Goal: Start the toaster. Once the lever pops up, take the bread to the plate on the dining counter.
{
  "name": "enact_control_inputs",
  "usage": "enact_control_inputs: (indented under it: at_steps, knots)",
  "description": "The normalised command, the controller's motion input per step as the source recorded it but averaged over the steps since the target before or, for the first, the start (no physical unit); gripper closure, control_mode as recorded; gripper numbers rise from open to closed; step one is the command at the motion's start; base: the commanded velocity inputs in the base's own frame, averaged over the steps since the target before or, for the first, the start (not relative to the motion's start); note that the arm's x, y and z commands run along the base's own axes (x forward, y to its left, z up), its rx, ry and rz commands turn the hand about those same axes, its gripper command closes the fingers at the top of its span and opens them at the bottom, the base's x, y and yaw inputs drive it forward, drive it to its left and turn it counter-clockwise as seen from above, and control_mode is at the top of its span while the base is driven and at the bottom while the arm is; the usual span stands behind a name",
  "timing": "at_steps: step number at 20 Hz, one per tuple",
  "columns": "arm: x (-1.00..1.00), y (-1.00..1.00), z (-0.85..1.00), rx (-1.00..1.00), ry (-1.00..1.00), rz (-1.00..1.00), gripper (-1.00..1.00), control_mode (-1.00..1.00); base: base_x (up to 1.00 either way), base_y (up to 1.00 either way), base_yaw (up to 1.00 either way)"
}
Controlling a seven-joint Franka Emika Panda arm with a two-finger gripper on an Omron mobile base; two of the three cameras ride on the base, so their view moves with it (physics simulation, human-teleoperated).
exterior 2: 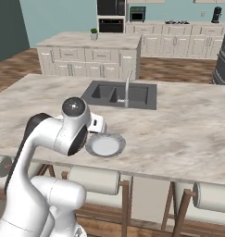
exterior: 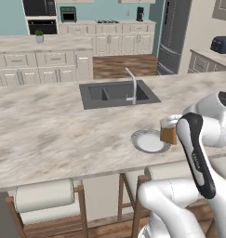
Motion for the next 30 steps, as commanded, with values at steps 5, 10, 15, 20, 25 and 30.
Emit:
enact_control_inputs:
  at_steps: [5,10,15,20,25,30]
  knots:
    - [0.62,-0.01,-0.33,0.00,-0.01,0.00,1.00,-1.00,0.00,0.00,0.00]
    - [0.51,-0.02,-0.39,0.00,-0.04,0.00,1.00,-1.00,0.00,0.00,0.00]
    - [0.36,0.00,-0.56,0.00,-0.04,0.00,1.00,-1.00,0.00,0.00,0.00]
    - [0.37,0.00,-0.42,0.00,-0.01,0.00,1.00,-1.00,0.00,0.00,0.00]
    - [0.40,0.00,-0.23,0.00,-0.01,0.00,1.00,-1.00,0.00,0.00,0.00]
    - [0.41,0.00,-0.06,0.00,0.00,0.00,1.00,-1.00,0.00,0.00,0.00]
